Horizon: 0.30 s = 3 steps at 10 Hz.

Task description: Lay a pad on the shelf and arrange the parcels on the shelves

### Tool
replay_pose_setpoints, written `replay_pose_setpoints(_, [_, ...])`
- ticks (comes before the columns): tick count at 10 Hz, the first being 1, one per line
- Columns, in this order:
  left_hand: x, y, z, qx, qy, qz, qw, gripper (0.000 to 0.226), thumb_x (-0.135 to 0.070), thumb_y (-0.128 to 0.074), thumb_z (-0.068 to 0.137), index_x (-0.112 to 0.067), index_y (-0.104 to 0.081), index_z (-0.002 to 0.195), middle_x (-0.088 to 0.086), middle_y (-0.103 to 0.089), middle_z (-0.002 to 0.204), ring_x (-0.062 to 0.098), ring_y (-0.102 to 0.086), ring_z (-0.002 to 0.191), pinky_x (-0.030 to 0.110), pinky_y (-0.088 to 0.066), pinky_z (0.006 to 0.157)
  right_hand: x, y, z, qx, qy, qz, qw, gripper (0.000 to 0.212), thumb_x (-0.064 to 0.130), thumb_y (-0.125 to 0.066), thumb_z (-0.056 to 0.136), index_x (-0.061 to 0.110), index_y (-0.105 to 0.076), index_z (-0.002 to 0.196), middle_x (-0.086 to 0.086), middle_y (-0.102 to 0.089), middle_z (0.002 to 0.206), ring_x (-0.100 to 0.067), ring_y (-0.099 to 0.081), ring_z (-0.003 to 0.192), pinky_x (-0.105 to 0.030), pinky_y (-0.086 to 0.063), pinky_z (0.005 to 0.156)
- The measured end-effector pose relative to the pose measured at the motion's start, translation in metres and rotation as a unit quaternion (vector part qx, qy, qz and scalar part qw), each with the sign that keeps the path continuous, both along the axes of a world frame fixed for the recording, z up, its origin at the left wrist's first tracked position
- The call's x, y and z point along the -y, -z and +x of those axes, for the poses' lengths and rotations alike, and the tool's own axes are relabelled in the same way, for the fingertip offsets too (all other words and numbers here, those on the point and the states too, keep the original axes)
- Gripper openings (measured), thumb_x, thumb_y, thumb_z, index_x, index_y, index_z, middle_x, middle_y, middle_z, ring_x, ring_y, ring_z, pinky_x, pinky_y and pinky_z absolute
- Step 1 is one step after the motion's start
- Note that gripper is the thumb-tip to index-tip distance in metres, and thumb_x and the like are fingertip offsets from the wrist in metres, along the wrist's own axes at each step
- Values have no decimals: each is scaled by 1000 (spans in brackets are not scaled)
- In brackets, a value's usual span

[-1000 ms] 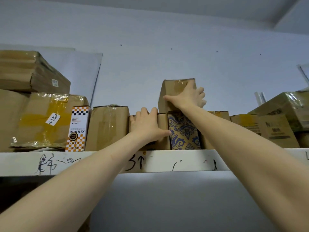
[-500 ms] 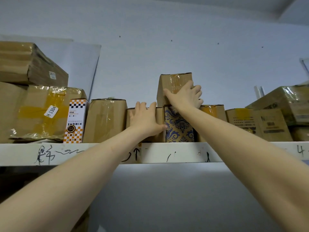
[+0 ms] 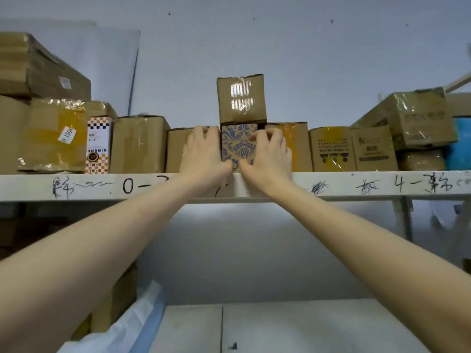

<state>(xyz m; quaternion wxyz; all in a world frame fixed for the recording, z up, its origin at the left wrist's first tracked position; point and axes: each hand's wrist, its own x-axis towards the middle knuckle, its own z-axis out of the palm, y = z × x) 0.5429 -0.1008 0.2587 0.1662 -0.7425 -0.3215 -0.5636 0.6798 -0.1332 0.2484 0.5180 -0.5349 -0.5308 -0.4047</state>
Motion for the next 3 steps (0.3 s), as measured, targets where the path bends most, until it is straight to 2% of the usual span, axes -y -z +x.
replay_pose_setpoints(2, [35, 36, 5, -19, -32, -47, 998, 62, -21, -63, 76, -8, -39, 131, 13, -35, 134, 31, -36, 125, 38, -38, 100, 26, 45, 17, -17, -35, -62, 997, 37, 30, -63, 80, 20, -52, 115, -3, -43, 122, -22, -46, 112, -36, -40, 97])
replay_pose_setpoints(3, [47, 50, 3, -12, -26, -52, 998, 61, -19, -64, 76, -10, -40, 130, 12, -36, 134, 30, -38, 124, 37, -39, 96, 41, 65, 20, -7, -42, -91, 995, 31, 25, -61, 82, 19, -56, 112, -3, -43, 123, -21, -47, 112, -36, -40, 95])
